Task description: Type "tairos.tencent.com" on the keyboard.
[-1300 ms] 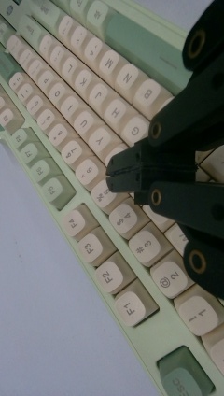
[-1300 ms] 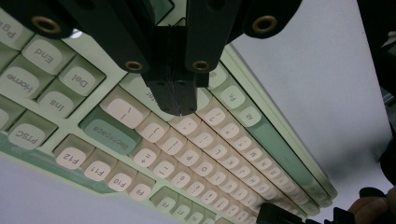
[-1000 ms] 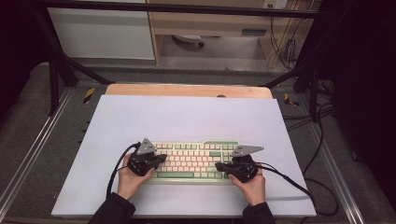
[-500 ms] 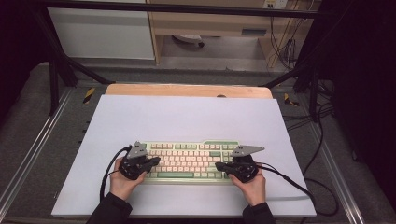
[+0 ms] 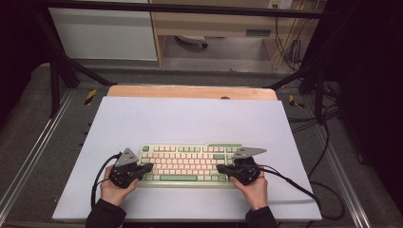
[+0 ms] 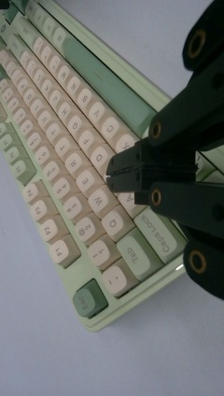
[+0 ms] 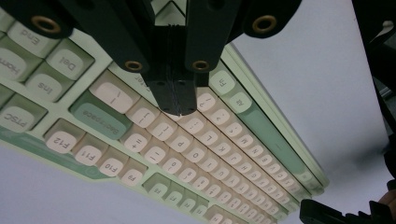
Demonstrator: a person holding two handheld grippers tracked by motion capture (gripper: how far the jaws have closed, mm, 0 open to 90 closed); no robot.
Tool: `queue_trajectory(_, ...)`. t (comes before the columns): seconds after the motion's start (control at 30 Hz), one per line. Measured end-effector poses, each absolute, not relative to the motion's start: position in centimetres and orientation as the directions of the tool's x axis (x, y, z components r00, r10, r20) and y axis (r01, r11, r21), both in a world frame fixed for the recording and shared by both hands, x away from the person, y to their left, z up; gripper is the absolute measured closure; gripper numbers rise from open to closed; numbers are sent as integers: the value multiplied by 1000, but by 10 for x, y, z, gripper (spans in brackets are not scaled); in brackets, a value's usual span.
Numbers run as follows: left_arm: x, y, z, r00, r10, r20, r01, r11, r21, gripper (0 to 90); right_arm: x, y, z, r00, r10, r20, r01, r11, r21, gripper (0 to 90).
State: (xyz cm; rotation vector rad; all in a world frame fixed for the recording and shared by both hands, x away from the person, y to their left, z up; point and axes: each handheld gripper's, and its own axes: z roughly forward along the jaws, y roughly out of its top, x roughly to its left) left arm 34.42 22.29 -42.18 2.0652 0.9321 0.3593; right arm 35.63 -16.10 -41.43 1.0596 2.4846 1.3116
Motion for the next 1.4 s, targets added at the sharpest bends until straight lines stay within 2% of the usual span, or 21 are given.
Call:
queue_trajectory(1.0,343,237,-422,674,733,-85,495,-364,789,900,383,-97,-415,-737,655,164,518,393,759,900)
queue_trajectory(1.4,343,238,-423,672,736,-84,496,-362,789,900,395,-90,-424,-723,672,159,535,400,744,900)
